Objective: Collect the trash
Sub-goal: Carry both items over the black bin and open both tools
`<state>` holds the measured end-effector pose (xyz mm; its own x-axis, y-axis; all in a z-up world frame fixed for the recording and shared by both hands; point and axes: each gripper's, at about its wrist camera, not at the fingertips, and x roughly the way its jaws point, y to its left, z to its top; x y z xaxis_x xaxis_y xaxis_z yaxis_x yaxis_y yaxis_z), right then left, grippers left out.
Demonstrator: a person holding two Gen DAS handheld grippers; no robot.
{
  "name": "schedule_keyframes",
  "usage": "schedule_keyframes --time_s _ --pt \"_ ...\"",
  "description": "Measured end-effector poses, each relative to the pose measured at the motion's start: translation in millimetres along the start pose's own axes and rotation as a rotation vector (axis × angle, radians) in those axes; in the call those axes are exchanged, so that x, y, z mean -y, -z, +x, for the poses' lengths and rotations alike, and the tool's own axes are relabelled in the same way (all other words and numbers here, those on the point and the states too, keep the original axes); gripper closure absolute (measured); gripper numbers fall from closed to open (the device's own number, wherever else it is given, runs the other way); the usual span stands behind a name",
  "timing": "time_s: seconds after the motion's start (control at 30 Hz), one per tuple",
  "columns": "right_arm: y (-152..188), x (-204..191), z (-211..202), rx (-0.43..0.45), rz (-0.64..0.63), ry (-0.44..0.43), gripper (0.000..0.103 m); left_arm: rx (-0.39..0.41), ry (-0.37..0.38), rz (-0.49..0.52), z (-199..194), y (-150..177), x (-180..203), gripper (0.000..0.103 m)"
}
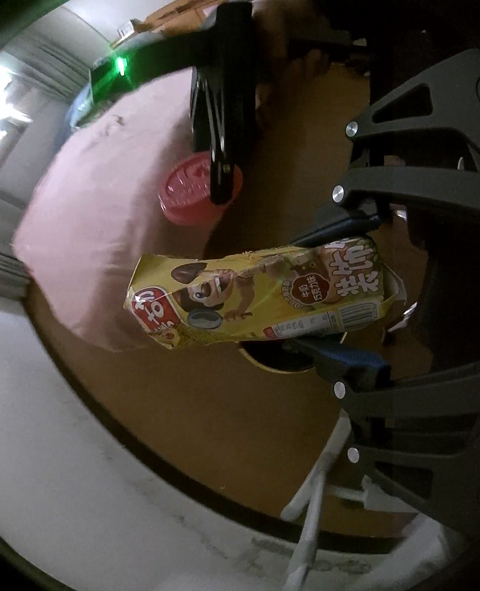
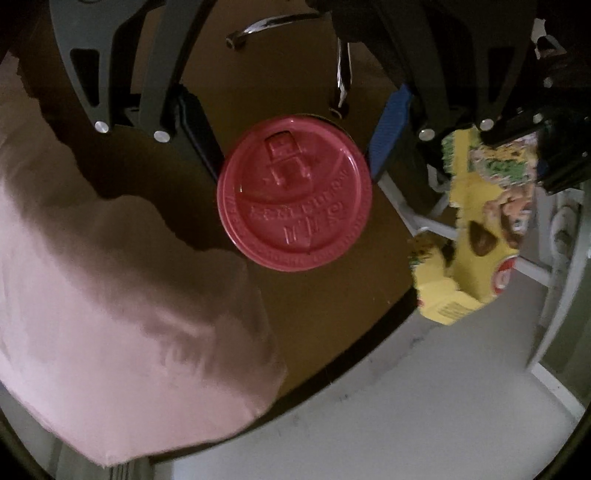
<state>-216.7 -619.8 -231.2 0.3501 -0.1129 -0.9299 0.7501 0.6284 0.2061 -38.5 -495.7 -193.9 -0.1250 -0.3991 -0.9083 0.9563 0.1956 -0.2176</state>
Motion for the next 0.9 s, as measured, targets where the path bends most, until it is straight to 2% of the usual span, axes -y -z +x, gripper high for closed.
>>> schedule_keyframes --time_s 0.1,0.17,0.2,0.33,0.9 --pt "5.3 11.7 12.4 -0.026 0.0 -0.011 0.028 -0.039 -0.02 0.008 24.9 0.4 -3.8 0.051" --pt "5.0 15.0 16.3 -0.037 -0.001 -0.02 0.028 -0.06 -0.022 0.003 37.1 -2.3 -6.5 0.046" --pt "3.6 14.0 18.2 -0.04 -0.002 -0.025 0.028 -0.065 -0.024 0.0 38.6 1.3 -3.6 0.042" --pt "0.1 13.8 25.2 -0.046 -0.009 -0.041 0.028 -0.064 -0.033 0.02 50.6 -3.5 9.5 0.04" --pt "-9.1 3.6 52.0 -0.093 -0.048 -0.054 0.028 0.017 -0.051 0.021 18.3 -6.2 8.1 0.031"
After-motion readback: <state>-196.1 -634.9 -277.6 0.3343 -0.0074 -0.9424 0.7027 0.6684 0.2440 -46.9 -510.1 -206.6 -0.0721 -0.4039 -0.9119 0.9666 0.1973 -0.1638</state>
